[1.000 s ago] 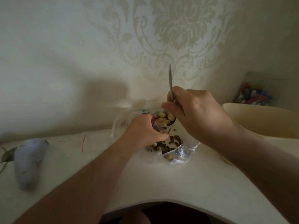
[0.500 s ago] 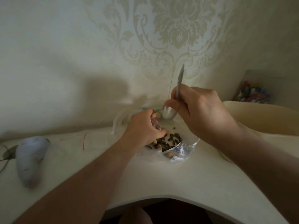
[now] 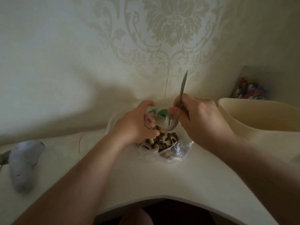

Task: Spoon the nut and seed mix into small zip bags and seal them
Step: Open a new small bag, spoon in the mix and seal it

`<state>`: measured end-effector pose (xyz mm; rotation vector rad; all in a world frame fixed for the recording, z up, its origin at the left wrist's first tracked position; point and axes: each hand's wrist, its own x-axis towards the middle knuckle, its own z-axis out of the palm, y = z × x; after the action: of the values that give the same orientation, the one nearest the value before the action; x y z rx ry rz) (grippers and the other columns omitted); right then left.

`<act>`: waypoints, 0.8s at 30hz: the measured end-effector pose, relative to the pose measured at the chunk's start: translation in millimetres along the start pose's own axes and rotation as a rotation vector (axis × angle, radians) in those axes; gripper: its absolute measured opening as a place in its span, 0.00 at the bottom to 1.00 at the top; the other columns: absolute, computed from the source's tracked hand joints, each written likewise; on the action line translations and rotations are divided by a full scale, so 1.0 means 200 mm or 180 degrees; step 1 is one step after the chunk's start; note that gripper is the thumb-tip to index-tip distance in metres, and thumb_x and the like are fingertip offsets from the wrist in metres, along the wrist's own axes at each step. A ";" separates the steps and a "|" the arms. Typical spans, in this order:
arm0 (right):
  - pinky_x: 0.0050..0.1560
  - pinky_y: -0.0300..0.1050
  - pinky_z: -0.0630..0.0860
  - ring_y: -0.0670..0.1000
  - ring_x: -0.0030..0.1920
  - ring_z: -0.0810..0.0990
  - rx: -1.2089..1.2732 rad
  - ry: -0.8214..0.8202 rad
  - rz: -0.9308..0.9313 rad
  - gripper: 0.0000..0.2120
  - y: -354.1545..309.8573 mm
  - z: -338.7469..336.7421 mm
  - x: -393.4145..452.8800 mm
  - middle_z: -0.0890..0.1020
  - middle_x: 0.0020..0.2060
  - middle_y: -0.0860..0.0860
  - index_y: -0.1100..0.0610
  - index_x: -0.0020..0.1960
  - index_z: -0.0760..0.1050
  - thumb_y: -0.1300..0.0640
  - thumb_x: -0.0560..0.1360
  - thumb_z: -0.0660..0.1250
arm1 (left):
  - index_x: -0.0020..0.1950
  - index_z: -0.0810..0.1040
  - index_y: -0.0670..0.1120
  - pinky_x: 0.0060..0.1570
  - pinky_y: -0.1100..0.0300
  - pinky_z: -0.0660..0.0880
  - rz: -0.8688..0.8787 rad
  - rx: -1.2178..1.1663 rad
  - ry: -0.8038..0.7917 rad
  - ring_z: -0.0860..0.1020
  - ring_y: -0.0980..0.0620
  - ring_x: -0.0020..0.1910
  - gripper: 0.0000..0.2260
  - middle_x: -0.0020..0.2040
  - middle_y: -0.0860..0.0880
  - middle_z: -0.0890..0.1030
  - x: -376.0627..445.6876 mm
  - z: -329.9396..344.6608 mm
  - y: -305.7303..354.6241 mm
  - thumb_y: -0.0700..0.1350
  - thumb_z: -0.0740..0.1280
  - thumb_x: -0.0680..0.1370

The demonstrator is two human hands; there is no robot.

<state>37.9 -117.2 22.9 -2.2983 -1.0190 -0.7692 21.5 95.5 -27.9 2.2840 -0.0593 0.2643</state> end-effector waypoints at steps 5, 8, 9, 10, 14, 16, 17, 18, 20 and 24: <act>0.35 0.51 0.78 0.46 0.31 0.79 0.0067 -0.0219 0.0118 0.16 0.02 0.03 -0.04 0.82 0.34 0.47 0.55 0.50 0.78 0.43 0.82 0.60 | 0.63 0.75 0.57 0.48 0.61 0.78 -0.0277 0.0379 -0.0422 0.81 0.60 0.46 0.27 0.49 0.59 0.83 0.00 -0.07 0.00 0.49 0.83 0.69; 0.38 0.52 0.79 0.48 0.33 0.80 0.0031 -0.0329 0.0230 0.17 0.03 0.03 -0.05 0.81 0.34 0.47 0.56 0.51 0.79 0.43 0.81 0.60 | 0.52 0.82 0.54 0.36 0.68 0.72 -0.0505 0.0624 -0.0647 0.80 0.60 0.42 0.16 0.45 0.58 0.83 0.01 -0.12 -0.02 0.50 0.84 0.69; 0.39 0.51 0.79 0.47 0.34 0.80 0.0045 -0.0365 0.0303 0.17 0.04 0.03 -0.06 0.81 0.34 0.46 0.56 0.52 0.79 0.43 0.82 0.61 | 0.48 0.82 0.54 0.34 0.68 0.70 -0.0548 0.0644 -0.0666 0.79 0.60 0.40 0.14 0.42 0.58 0.82 0.01 -0.13 -0.03 0.50 0.84 0.68; 0.40 0.47 0.79 0.44 0.35 0.79 0.0053 -0.0398 0.0356 0.15 0.05 0.03 -0.06 0.80 0.34 0.44 0.56 0.52 0.79 0.45 0.82 0.62 | 0.45 0.81 0.55 0.33 0.66 0.69 -0.0580 0.0673 -0.0677 0.79 0.60 0.39 0.14 0.41 0.58 0.82 0.01 -0.13 -0.03 0.51 0.84 0.68; 0.35 0.36 0.73 0.40 0.33 0.76 0.0000 -0.0460 0.0358 0.13 0.05 0.05 -0.07 0.78 0.33 0.43 0.55 0.52 0.79 0.47 0.84 0.63 | 0.46 0.81 0.55 0.37 0.61 0.71 -0.0691 0.0937 -0.0679 0.79 0.59 0.42 0.14 0.43 0.58 0.83 0.01 -0.11 -0.02 0.54 0.83 0.68; 0.33 0.40 0.74 0.43 0.32 0.75 -0.0034 -0.0433 0.0262 0.13 0.05 0.06 -0.08 0.77 0.33 0.44 0.56 0.52 0.79 0.48 0.84 0.61 | 0.49 0.82 0.55 0.43 0.61 0.75 -0.0712 0.0952 -0.0650 0.80 0.57 0.46 0.14 0.47 0.57 0.83 0.01 -0.09 -0.02 0.54 0.82 0.69; 0.33 0.43 0.75 0.44 0.31 0.76 -0.0076 -0.0367 0.0186 0.13 0.04 0.07 -0.09 0.77 0.33 0.45 0.57 0.52 0.79 0.49 0.84 0.61 | 0.48 0.81 0.56 0.46 0.60 0.76 -0.0711 0.0951 -0.0619 0.80 0.56 0.47 0.13 0.48 0.57 0.83 0.02 -0.08 -0.02 0.53 0.82 0.69; 0.32 0.46 0.76 0.47 0.31 0.76 -0.0135 -0.0274 0.0107 0.13 0.04 0.07 -0.09 0.77 0.34 0.46 0.57 0.52 0.79 0.50 0.85 0.61 | 0.47 0.80 0.57 0.46 0.60 0.76 -0.0716 0.0967 -0.0587 0.81 0.55 0.48 0.13 0.49 0.57 0.82 0.02 -0.08 -0.02 0.52 0.81 0.69; 0.31 0.49 0.77 0.50 0.31 0.76 -0.0265 -0.0180 0.0005 0.14 0.05 0.08 -0.09 0.78 0.35 0.48 0.58 0.52 0.79 0.50 0.85 0.59 | 0.45 0.78 0.57 0.43 0.60 0.74 -0.0717 0.1030 -0.0576 0.80 0.54 0.48 0.12 0.49 0.56 0.82 0.02 -0.07 -0.02 0.50 0.80 0.70; 0.29 0.55 0.76 0.50 0.29 0.74 -0.0325 -0.0251 -0.0077 0.12 0.06 0.14 -0.10 0.75 0.34 0.48 0.57 0.50 0.76 0.52 0.86 0.59 | 0.54 0.82 0.50 0.43 0.55 0.78 -0.0652 0.1147 -0.0683 0.82 0.51 0.45 0.13 0.50 0.48 0.85 0.00 -0.04 0.02 0.47 0.78 0.72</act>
<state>45.2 -116.5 -12.5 -2.4245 -1.0668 -0.7616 19.0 99.0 -19.9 2.6450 0.1211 -0.0864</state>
